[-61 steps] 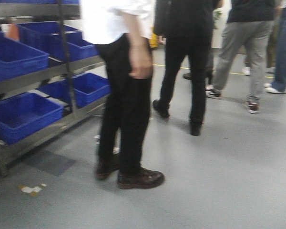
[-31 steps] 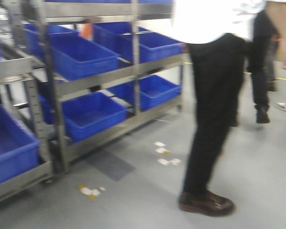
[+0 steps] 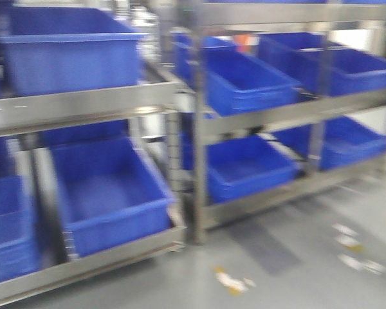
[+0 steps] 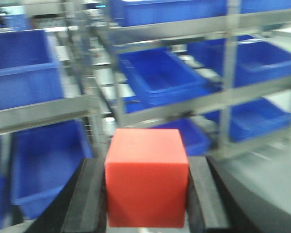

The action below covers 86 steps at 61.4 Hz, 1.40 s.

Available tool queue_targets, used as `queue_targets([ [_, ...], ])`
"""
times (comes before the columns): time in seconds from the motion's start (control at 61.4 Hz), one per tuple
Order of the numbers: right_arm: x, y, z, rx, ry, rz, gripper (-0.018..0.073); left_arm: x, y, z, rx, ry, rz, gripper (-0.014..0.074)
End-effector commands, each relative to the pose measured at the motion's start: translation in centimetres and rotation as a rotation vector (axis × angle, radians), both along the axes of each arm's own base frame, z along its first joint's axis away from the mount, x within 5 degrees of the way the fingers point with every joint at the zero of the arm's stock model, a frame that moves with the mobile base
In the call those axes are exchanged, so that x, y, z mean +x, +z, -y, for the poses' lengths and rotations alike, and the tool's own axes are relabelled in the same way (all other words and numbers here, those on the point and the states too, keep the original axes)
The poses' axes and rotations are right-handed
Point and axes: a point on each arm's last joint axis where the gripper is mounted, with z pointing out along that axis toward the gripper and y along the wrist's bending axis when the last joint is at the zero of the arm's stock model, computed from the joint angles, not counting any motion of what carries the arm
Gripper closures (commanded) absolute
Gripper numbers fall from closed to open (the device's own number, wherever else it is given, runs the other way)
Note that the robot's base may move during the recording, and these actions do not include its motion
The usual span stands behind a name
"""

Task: Sort and place red and blue blocks on shelf
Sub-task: 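Drive the base to the shelf of blue bins holding both cubes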

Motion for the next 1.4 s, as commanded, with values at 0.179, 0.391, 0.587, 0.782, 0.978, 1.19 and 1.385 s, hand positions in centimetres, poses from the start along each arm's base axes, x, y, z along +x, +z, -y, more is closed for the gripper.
queue_targets([
  [0.179, -0.15, 1.70, 0.09, -0.009, -0.010, 0.113, 0.0510, -0.20, 1.69, 0.03, -0.017, -0.006, 0.110, 0.0390],
  [0.391, -0.15, 1.70, 0.09, -0.009, -0.010, 0.113, 0.0510, -0.20, 1.69, 0.03, -0.017, -0.006, 0.110, 0.0390],
  [0.587, -0.14, 1.70, 0.09, -0.010, -0.010, 0.112, 0.0510, -0.20, 1.69, 0.03, -0.017, -0.006, 0.110, 0.0390],
  [0.782, -0.14, 1.70, 0.09, -0.010, -0.010, 0.112, 0.0510, -0.20, 1.69, 0.03, -0.017, -0.006, 0.110, 0.0390],
  [0.978, -0.14, 1.70, 0.09, -0.010, -0.010, 0.112, 0.0510, -0.20, 1.69, 0.03, -0.017, -0.006, 0.110, 0.0390],
  [1.19, -0.14, 1.70, 0.09, -0.010, -0.010, 0.112, 0.0510, -0.20, 1.69, 0.03, -0.017, -0.006, 0.110, 0.0389],
  [1.385, -0.14, 1.70, 0.09, -0.010, -0.010, 0.112, 0.0510, -0.20, 1.69, 0.03, -0.017, -0.006, 0.110, 0.0390],
])
